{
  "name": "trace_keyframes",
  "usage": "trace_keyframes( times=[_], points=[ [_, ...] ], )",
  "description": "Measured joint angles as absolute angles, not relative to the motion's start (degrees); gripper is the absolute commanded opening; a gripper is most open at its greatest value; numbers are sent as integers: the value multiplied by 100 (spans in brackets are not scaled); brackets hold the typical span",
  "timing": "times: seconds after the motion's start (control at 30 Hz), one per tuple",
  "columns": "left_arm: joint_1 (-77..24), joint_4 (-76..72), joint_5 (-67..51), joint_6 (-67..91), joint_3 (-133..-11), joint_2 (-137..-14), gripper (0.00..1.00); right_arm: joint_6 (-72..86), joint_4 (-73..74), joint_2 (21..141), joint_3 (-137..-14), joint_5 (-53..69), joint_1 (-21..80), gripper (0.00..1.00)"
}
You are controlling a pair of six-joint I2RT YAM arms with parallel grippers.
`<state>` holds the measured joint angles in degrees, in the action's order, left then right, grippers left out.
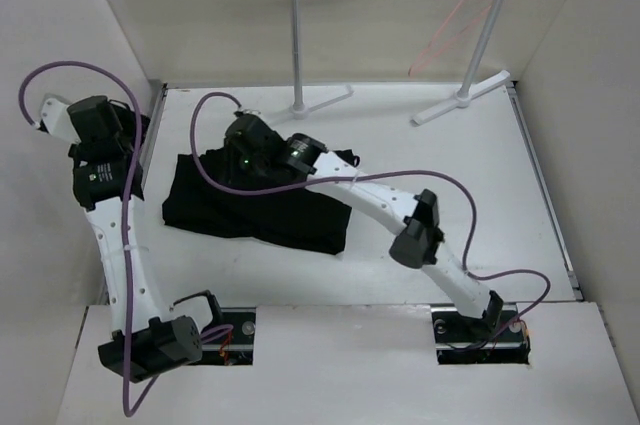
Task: Place the trousers on the hanger
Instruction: Fold the trousers at the center of the board.
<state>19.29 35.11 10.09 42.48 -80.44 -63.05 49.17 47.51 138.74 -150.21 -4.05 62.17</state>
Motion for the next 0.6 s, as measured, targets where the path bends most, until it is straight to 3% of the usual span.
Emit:
trace_keyframes(
  times=[0.07,0.2,0.3,0.4,0.6],
  points=[
    [1743,3356,1063,4252,-7736,-6289,55,4654,4727,13111,-14029,-486,6086,23],
    [1203,3105,1068,4248,-6814,-6523,41,4335,4163,10707,-11190,-545,5391,19],
    [930,2895,987,4244,-5955,-6847,37,4233,3697,9150,-9719,-548,4716,24],
    [921,2751,764,4252,-5304,-7059,44,4174,3192,8086,-8558,-530,4545,32],
    [989,2119,301,4294,-5061,-7520,53,4209,2768,7553,-6560,-248,4685,46]
  ],
)
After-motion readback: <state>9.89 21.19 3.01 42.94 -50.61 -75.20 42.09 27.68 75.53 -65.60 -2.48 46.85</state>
